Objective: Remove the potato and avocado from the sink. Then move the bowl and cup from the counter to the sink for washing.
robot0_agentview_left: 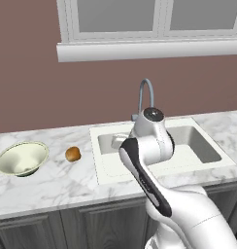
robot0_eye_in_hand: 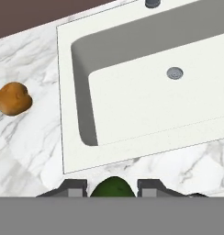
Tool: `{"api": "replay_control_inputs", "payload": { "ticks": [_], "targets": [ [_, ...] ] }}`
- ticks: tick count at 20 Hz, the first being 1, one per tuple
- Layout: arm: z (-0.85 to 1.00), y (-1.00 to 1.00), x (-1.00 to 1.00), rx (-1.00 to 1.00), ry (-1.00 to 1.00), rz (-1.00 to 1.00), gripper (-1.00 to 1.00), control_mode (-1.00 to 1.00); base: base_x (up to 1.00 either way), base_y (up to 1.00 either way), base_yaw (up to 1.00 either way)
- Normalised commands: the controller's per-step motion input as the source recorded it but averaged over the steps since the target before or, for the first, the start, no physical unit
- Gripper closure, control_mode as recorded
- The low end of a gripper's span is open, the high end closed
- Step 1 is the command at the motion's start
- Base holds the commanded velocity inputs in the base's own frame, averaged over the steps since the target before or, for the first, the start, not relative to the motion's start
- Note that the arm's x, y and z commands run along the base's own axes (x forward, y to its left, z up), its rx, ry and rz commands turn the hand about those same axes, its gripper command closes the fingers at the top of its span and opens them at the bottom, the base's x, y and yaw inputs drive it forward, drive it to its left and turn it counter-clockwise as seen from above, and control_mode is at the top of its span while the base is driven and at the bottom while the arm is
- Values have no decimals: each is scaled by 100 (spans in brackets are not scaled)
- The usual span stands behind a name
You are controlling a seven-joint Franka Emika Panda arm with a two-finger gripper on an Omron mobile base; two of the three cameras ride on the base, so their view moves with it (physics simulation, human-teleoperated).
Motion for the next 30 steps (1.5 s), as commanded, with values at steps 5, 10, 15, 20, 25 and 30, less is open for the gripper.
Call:
{"api": "replay_control_inputs", "payload": {
  "ticks": [5, 10, 15, 20, 25, 30],
  "targets": [
    [0, 48, 0, 5, 0, 0, 100, -100, 0, 0, 0],
    [0, 49, 0, 6, 0, 0, 100, -100, 0, 0, 0],
    [-2, 47, 0, 8, 2, 0, 100, -100, 0, 0, 0],
    [-15, 43, 0, 5, 10, 0, 100, -100, 0, 0, 0],
    [-28, 44, 4, 1, 13, 0, 100, -100, 0, 0, 0],
    [-29, 40, 14, 2, 9, 0, 100, -100, 0, 0, 0]
  ]
}}
